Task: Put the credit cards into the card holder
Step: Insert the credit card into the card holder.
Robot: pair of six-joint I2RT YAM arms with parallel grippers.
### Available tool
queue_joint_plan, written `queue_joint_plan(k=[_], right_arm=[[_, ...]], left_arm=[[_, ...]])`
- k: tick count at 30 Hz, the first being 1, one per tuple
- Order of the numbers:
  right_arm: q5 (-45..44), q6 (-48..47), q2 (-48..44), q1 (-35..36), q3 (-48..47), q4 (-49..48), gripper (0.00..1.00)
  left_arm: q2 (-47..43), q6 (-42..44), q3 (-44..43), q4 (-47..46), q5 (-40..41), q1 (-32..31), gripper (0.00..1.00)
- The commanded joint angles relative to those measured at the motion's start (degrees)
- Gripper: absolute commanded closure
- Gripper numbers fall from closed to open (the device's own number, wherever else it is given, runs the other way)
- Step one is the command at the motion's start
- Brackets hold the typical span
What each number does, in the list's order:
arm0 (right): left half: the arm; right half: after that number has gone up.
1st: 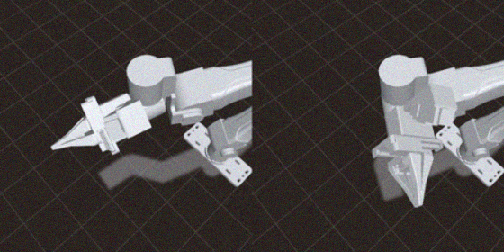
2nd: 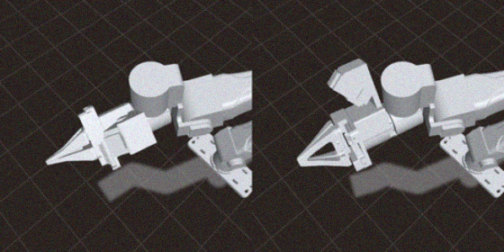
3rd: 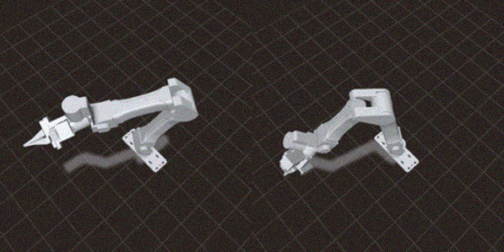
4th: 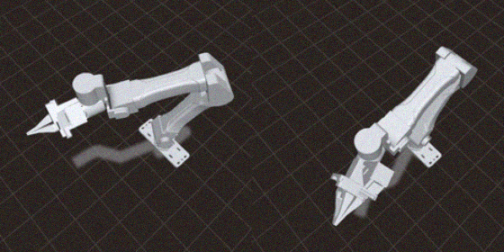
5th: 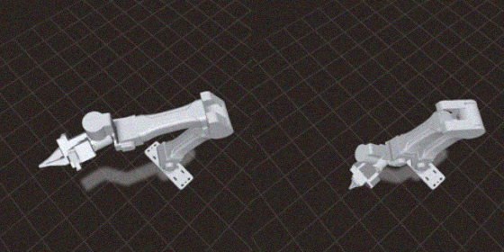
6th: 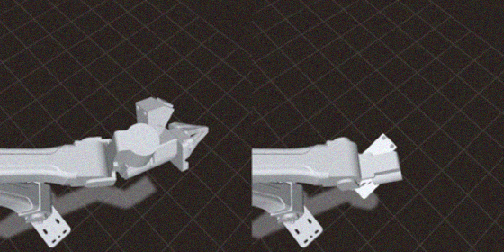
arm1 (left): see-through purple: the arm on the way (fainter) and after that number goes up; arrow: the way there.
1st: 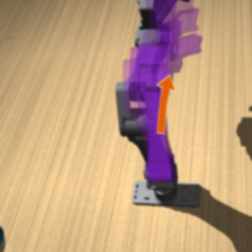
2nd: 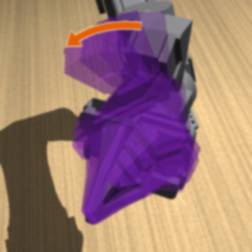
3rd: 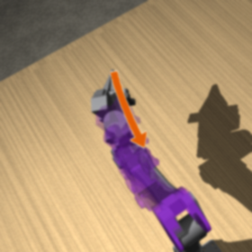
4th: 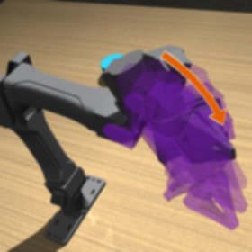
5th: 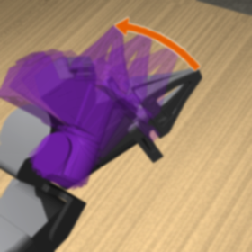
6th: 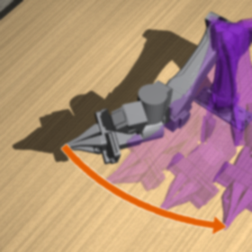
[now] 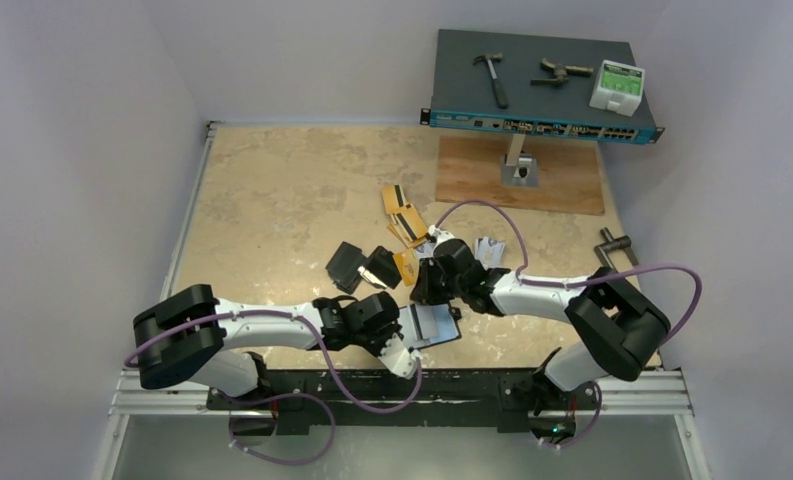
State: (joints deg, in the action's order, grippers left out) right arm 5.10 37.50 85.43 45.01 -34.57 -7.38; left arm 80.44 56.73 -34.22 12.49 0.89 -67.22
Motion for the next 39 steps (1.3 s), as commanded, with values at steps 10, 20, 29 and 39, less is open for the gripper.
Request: queue_joint_plan(k=[10, 20, 29, 39], right_arm=[[0.4, -0.8, -1.8, 1.4, -0.6, -0.6, 0.91], [0.8, -1.1, 0.5, 1.4, -2.0, -0.9, 0.92], [2.4, 0.9, -0.7, 2.6, 1.7, -1.5, 0.93], [1.1, 2.0, -3.3, 3.7, 2.7, 0.1, 0.90]], left_arm=[[-0.6, 0.5, -0.1, -0.4, -0.6, -0.5, 1.00], [-0.9, 0.4, 0.4, -0.2, -0.6, -0.5, 1.00], [-1.0, 0.5, 0.3, -0.4, -0.6, -0.4, 1.00], [-0.8, 0.4, 0.0, -0.3, -0.6, -0.7, 1.00]])
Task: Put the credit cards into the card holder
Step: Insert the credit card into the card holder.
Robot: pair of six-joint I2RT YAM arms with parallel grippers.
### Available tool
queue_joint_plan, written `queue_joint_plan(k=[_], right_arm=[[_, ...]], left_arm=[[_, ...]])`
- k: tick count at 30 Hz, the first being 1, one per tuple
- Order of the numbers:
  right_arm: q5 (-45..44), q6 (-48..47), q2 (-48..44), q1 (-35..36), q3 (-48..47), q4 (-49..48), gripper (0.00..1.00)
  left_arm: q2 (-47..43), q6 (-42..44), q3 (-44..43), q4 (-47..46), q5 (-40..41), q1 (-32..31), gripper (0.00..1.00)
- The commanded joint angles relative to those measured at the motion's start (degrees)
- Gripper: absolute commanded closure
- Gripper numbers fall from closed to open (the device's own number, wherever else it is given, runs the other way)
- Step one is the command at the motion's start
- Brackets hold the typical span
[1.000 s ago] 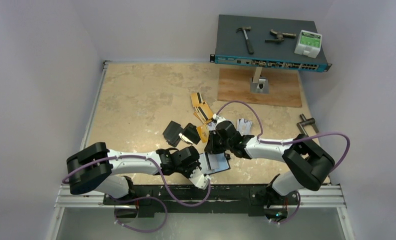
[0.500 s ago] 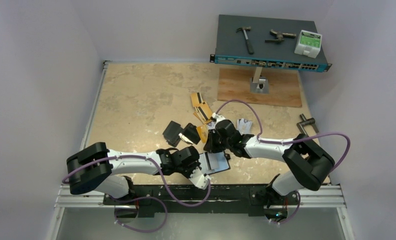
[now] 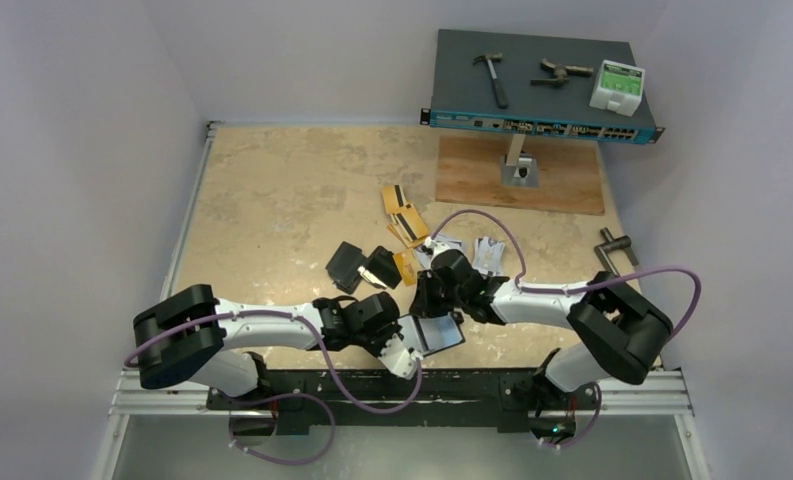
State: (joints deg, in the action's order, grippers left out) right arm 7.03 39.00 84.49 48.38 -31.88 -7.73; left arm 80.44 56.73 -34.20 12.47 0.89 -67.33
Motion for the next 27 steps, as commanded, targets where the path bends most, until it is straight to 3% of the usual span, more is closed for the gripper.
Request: queue_joint_plan(k=[1, 5, 10, 18, 27], right_arm=[[-0.7, 0.0, -2.4, 0.3, -0.6, 0.8, 0.88], [-2.2, 0.1, -4.3, -0.3, -3.6, 3.4, 0.74], [-3.7, 1.0, -9.5, -1.4, -2.4, 6.6, 0.64], [-2.9, 4.7, -17.4, -1.5, 5.1, 10.1, 0.57], [-2.1, 4.0, -16.5, -1.5, 5.9, 9.9, 0.54]], left_arm=[[-0.8, 0.4, -0.1, -0.4, -0.6, -0.7, 1.00], [-0.8, 0.3, -0.2, -0.2, -0.6, -0.7, 1.00], [-1.3, -0.2, -0.1, 0.0, -0.4, -0.7, 1.00], [-2.1, -0.7, -0.2, 0.1, -0.6, -0.7, 1.00], [-2.3, -0.8, -0.5, 0.5, -0.6, -1.0, 1.00]])
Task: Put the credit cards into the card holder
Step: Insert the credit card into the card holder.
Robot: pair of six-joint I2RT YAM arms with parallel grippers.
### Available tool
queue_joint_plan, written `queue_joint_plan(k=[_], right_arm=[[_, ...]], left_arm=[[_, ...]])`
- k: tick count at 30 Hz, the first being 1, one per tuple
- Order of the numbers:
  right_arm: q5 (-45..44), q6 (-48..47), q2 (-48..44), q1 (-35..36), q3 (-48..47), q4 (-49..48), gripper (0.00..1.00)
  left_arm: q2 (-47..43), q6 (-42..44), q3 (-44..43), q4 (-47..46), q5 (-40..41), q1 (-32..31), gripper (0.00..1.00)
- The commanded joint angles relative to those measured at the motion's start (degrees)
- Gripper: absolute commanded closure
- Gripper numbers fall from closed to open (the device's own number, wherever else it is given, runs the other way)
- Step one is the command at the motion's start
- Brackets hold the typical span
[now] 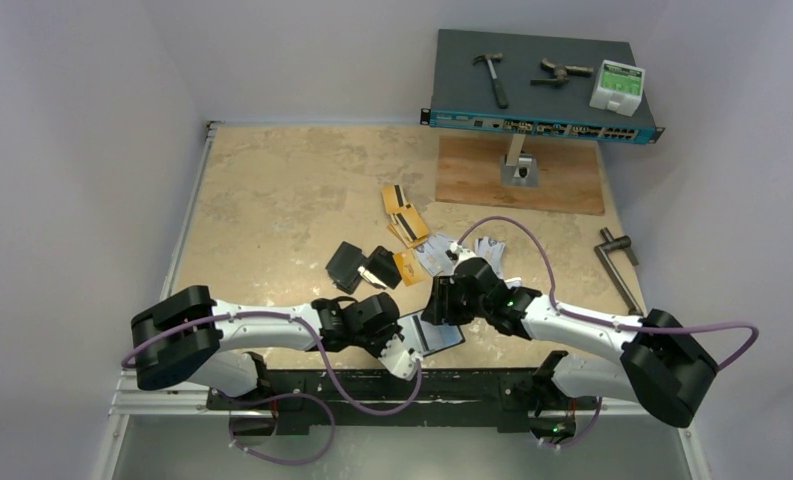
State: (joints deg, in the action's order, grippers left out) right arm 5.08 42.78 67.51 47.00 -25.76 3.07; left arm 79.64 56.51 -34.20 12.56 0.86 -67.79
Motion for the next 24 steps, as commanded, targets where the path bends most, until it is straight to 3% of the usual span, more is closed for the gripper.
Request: queue_joint_plan(k=[1, 24], right_arm=[[0.2, 0.0, 0.7, -0.2, -0.3, -0.9, 0.54], [0.8, 0.6, 1.8, 0.7, 0.5, -3.9, 0.55]], left_arm=[[-1.5, -0.6, -0.6, 0.5, -1.6, -0.6, 1.00], [-0.8, -0.4, -0.4, -2.0, -2.2, -1.1, 1.00]])
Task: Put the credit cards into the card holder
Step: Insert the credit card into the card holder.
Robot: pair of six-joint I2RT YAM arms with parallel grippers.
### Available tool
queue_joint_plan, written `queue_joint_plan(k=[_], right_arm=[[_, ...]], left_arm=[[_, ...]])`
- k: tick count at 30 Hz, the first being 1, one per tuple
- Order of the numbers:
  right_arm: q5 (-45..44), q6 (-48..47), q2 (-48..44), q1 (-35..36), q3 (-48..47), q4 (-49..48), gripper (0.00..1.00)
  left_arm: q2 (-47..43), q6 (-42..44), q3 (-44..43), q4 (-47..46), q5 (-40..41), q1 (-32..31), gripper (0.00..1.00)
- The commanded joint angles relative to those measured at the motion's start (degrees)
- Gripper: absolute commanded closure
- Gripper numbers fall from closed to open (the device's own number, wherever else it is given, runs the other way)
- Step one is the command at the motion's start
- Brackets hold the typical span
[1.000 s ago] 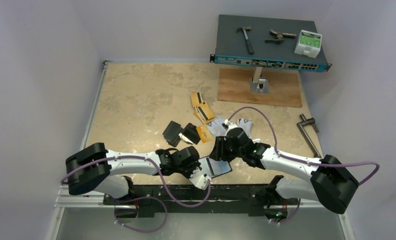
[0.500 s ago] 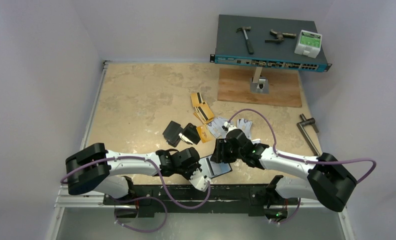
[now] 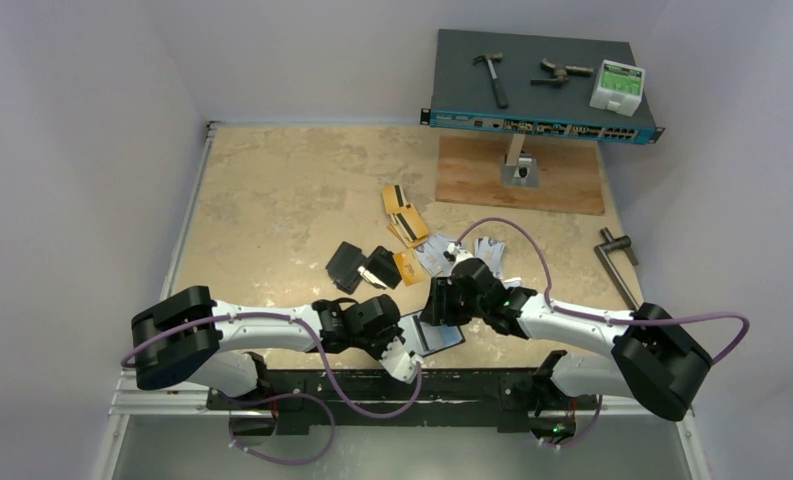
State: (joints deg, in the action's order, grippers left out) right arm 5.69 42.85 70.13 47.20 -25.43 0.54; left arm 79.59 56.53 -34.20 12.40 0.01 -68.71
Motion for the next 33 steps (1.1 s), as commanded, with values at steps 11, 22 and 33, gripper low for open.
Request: queue_joint_plan(k=[11, 22, 33], right_arm=[[-0.4, 1.7, 1.2, 3.7, -0.8, -2.3, 0.57], [-0.2, 4.1, 1.2, 6.9, -0.9, -3.4, 0.58], [-0.1, 3.9, -2.4, 7.5, -0.6, 0.1, 0.54]], left_arm=[[-0.8, -0.3, 0.1, -2.2, -1.5, -0.2, 1.00], [-0.9, -0.5, 0.5, -2.6, -1.8, -0.2, 1.00], [-2.1, -1.3, 0.6, -1.1, -0.7, -0.2, 1.00]])
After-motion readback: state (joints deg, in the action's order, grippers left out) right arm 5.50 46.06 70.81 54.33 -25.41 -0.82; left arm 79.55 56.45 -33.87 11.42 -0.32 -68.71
